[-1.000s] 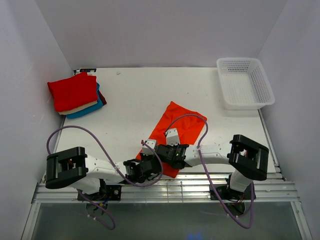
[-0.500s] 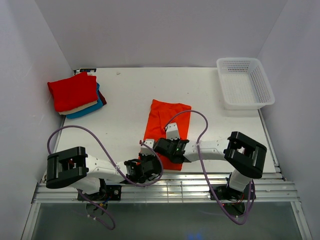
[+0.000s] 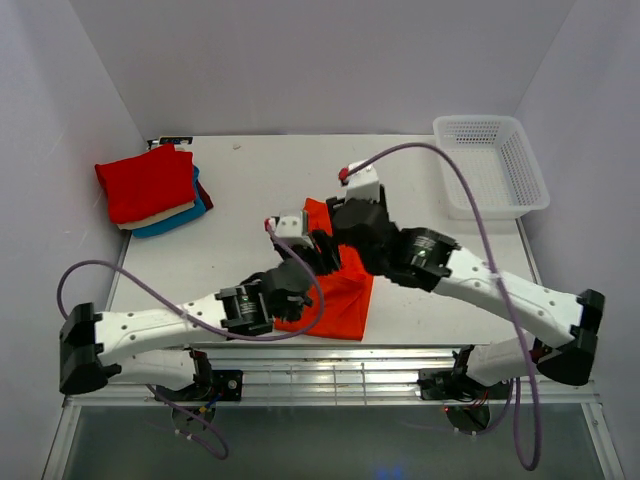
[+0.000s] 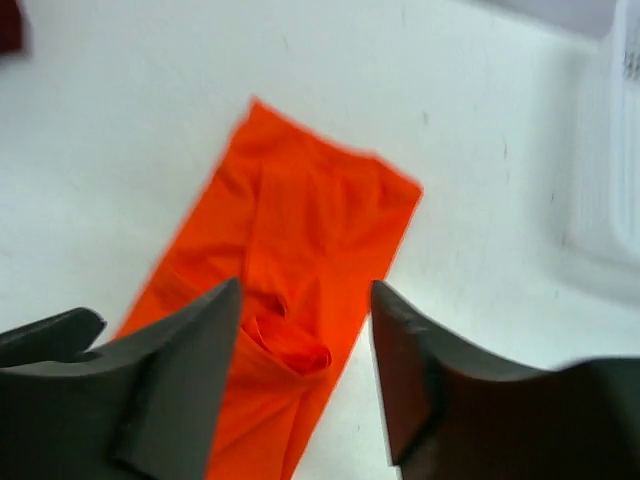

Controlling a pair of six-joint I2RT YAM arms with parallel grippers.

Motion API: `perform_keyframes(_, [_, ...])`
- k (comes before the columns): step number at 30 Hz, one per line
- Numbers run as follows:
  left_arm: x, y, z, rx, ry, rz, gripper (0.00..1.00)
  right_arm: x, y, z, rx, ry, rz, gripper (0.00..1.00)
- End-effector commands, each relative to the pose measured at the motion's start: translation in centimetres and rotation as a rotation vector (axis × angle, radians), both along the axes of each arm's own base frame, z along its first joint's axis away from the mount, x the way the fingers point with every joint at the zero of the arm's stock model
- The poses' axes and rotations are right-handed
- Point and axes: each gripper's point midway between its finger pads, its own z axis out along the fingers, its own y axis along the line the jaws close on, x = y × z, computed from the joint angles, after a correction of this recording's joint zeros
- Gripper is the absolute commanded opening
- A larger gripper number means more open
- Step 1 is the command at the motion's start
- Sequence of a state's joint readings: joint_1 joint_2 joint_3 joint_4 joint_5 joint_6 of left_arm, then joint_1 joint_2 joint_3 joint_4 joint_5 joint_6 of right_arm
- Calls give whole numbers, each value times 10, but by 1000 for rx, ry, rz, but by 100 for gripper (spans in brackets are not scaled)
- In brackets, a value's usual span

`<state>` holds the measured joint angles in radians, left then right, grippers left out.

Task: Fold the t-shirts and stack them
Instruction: Fold the folded rectangular tshirt in 1/3 of the way

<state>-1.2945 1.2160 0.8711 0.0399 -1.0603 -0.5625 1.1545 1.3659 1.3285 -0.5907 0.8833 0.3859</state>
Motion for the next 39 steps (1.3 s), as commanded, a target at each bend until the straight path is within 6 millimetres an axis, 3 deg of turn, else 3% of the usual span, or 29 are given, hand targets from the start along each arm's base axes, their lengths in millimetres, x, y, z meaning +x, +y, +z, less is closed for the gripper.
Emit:
perform_keyframes(1, [5, 2, 104, -37, -213, -238, 66, 14, -1, 142, 114, -281, 164, 68])
perform_keyframes(2, [22, 17, 120, -54, -249, -232, 69, 18, 8, 161, 150, -290, 317, 70])
perform_keyframes(3, [23, 19, 135, -64, -283, -272, 70, 15, 9, 201, 211, -352, 403, 78])
perform_keyframes(4, [18, 12, 149, -44, -333, -365, 71, -2, 30, 216, 224, -384, 628, 85])
perform_keyframes(5, [22, 20, 174, -49, -384, -368, 73, 4, 27, 228, 217, -420, 684, 90])
perform_keyframes(6, [21, 19, 182, -41, -399, -403, 78, -7, 30, 250, 231, -470, 777, 100])
perform_keyframes(7, [12, 7, 186, -27, -401, -517, 79, -17, 48, 247, 217, -470, 930, 95])
perform_keyframes(8, [17, 9, 205, -40, -425, -545, 79, -11, 48, 247, 212, -466, 955, 93])
perform_keyframes(9, [15, 6, 208, -44, -427, -602, 81, -1, 58, 243, 217, -435, 982, 92])
perform_keyframes(10, [-3, -9, 210, -100, -412, -772, 81, -1, 65, 237, 249, -395, 1033, 93])
perform_keyframes(11, [15, 6, 210, -124, -400, -767, 81, 14, 61, 228, 319, -308, 990, 95])
perform_keyframes(12, [23, 5, 192, -164, -337, -827, 81, 23, 61, 217, 368, -237, 961, 100])
perform_keyframes(13, [28, 12, 195, -223, -357, -881, 81, 39, 66, 180, 393, -130, 905, 96])
perform_keyframes(14, [37, 35, 178, -348, -218, -944, 79, 46, 63, 158, 449, -40, 832, 96])
perform_keyframes(15, [58, 43, 123, -438, -56, -929, 78, 42, 54, 151, 472, -43, 791, 96])
perform_keyframes(16, [64, 56, 120, -483, -102, -940, 75, 55, 52, 90, 470, 1, 700, 97])
perform_keyframes(18, [79, 76, 75, -563, 19, -879, 75, 52, 36, 54, 513, 13, 600, 98])
perform_keyframes(19, [82, 78, 38, -573, 103, -836, 75, 50, 21, 54, 526, -32, 537, 98])
perform_keyframes(20, [84, 80, 23, -556, 125, -810, 77, 46, 11, 14, 507, 31, 489, 98])
perform_keyframes(22, [84, 83, -11, -545, 178, -752, 79, 41, -4, -10, 503, 84, 400, 98])
perform_keyframes(23, [84, 84, -20, -542, 190, -739, 78, 34, -8, -36, 489, 141, 377, 98])
perform_keyframes(26, [80, 88, -45, -541, 230, -694, 73, 22, -16, -55, 514, 157, 334, 98])
perform_keyframes(28, [74, 89, -54, -531, 238, -685, 63, 13, -26, -71, 511, 179, 291, 95])
perform_keyframes(31, [64, 88, -52, -515, 220, -677, 49, 2, -30, -78, 512, 192, 260, 83])
perform_keyframes(32, [59, 87, -51, -502, 212, -673, 43, -4, -27, -80, 513, 199, 267, 65])
perform_keyframes(33, [56, 86, -63, -487, 266, -644, 27, -11, -29, -95, 488, 237, 254, 53])
perform_keyframes(35, [60, 83, -78, -399, 272, -558, 16, -17, -27, -111, 463, 268, 224, 17])
perform_keyframes(36, [57, 84, -92, -364, 326, -521, 13, -18, -26, -122, 448, 289, 217, 10])
perform_keyframes(39, [56, 73, -124, -218, 410, -443, 14, -30, -13, -145, 433, 337, 237, 8])
